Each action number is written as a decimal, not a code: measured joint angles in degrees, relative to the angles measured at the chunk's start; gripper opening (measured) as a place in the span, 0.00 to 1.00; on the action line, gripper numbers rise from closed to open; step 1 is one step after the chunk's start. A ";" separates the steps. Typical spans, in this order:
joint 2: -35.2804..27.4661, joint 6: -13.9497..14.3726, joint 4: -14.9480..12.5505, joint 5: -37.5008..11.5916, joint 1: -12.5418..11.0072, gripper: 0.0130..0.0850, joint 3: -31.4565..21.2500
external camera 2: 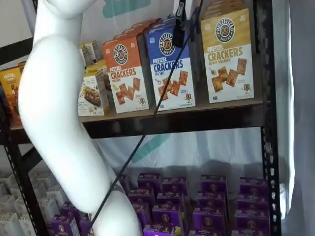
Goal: Retrieve the yellow and white box located on the top shelf, the sixth one from the left
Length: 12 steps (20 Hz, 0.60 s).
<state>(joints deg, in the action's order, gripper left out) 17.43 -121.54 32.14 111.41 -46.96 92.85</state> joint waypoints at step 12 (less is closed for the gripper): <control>-0.18 0.06 8.63 -8.97 -2.52 1.00 -2.39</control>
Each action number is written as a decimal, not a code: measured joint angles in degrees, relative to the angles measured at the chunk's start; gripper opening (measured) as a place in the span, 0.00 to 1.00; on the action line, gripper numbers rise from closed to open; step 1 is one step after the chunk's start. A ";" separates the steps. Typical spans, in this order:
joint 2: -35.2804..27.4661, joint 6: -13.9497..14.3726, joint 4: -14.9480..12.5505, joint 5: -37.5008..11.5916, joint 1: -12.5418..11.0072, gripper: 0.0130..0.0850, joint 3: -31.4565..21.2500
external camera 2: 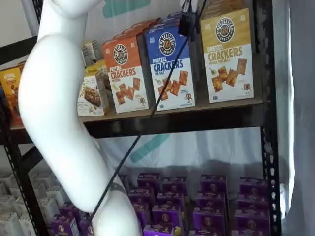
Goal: Retrieve the yellow and white box located on the top shelf, the sixth one from the left
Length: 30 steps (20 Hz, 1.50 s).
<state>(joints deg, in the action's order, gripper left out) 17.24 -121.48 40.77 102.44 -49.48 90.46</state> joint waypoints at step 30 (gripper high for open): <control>-9.43 -0.64 -14.79 -9.83 9.86 1.00 9.68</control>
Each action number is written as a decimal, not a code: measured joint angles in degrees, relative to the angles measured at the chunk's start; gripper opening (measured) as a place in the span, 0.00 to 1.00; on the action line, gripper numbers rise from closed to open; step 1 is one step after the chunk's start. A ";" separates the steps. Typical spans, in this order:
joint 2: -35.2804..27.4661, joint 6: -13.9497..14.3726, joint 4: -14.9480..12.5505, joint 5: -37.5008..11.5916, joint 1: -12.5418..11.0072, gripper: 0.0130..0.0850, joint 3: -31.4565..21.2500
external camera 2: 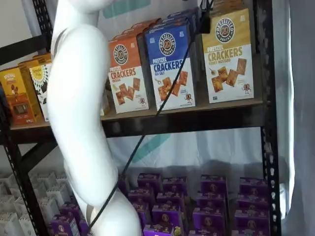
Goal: Retrieve the yellow and white box located on the top shelf, the sixth one from the left
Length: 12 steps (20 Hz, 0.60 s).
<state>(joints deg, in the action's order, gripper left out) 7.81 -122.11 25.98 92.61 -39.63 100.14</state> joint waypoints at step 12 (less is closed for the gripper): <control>-6.34 0.94 -6.80 7.25 1.85 1.00 9.69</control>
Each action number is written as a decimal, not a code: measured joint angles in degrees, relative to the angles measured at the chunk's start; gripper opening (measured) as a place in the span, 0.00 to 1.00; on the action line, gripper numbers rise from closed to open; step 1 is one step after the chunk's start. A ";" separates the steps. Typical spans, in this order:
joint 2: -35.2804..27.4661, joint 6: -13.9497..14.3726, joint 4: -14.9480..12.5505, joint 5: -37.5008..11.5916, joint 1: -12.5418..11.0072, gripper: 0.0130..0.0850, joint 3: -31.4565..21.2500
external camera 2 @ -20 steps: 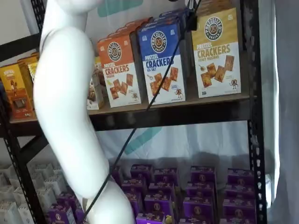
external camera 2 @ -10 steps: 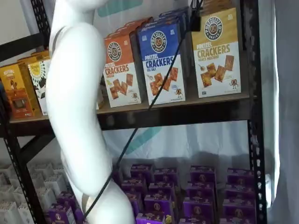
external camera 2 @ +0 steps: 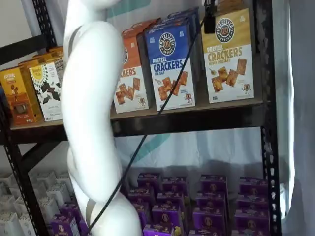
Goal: Retrieve the yellow and white box located on the top shelf, the sixth one from the left
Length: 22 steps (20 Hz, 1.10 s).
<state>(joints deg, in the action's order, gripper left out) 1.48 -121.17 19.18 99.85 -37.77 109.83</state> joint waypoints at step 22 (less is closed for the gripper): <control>-2.06 0.35 -5.23 3.11 1.98 0.94 3.06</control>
<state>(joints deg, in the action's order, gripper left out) -0.58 -120.82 13.96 102.97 -35.79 112.89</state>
